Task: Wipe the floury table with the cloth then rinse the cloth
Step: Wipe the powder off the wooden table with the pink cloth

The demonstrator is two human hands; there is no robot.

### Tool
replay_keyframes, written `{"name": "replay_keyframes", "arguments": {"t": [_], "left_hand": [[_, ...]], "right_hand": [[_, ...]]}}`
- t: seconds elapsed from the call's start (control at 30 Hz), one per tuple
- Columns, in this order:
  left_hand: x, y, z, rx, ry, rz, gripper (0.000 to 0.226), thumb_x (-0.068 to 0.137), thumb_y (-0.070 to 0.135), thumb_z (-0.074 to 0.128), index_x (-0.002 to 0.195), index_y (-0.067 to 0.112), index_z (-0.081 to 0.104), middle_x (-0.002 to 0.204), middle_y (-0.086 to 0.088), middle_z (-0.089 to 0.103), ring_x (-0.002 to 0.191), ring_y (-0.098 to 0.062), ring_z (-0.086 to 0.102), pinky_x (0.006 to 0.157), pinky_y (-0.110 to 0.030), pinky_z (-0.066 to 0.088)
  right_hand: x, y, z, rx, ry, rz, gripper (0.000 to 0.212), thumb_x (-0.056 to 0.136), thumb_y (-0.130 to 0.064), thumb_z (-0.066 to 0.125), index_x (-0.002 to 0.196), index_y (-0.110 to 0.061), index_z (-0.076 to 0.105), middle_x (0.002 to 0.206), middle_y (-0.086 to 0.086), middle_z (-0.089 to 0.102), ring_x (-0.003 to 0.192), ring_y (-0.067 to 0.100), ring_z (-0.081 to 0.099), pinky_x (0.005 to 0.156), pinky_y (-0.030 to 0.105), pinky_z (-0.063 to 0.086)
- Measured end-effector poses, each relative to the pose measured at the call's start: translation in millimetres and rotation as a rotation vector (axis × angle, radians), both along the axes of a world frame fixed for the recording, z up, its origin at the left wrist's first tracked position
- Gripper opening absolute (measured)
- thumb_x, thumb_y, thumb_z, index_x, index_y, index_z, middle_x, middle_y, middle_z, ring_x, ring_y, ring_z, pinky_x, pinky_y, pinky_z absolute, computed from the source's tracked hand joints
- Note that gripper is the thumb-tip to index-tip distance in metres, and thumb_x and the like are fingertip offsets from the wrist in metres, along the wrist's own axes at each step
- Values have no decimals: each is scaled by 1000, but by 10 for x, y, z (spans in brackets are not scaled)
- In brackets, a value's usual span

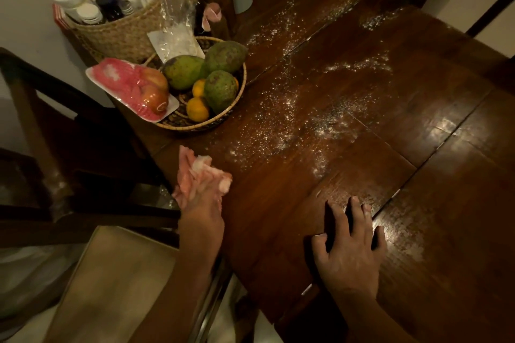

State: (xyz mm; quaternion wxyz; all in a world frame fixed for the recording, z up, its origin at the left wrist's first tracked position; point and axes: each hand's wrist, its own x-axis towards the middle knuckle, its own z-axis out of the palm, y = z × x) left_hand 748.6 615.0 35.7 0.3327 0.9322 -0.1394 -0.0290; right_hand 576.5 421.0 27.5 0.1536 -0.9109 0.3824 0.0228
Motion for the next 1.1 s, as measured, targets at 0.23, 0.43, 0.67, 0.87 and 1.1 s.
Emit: {"name": "replay_keyframes", "arguments": {"t": [0.23,0.43,0.67,0.87,1.1], "left_hand": [[424,132,-17,106,-40,-82,38,102,29,38,139,31,47,162,3,22,149,-23,20,116,-55,26],[807,-389,-65,397,22,157,50,103,29,34,151,18,31,159,-16,22,146,-49,9,110,-72,9],[399,-4,-10,154,16,-341,47,105,35,27,151,41,25,162,10,18,152,-14,3,121,-55,12],[1272,250,-262,281,26,158,54,102,37,27,148,10,32,158,-20,26,149,-38,16,115,-64,21],[609,-252,-102,475,-139,-125,58,86,7,33,143,14,40,149,-18,38,144,-42,23,108,-74,20]], "right_hand": [[22,-12,-1,24,0,12,63,88,-51,31,149,-36,32,167,4,13,155,22,4,122,56,3],[19,-11,-9,35,-1,-4,61,89,-48,33,149,-38,32,167,1,11,155,18,-1,122,56,4],[23,-6,20,35,-4,-5,61,89,-49,30,149,-38,33,166,1,14,155,21,5,122,56,6],[47,-21,20,48,-11,-20,61,89,-49,30,149,-39,34,166,1,13,155,20,3,122,54,3],[24,-16,39,51,6,-17,60,89,-48,34,148,-38,35,166,1,14,154,21,7,122,55,3]]}}
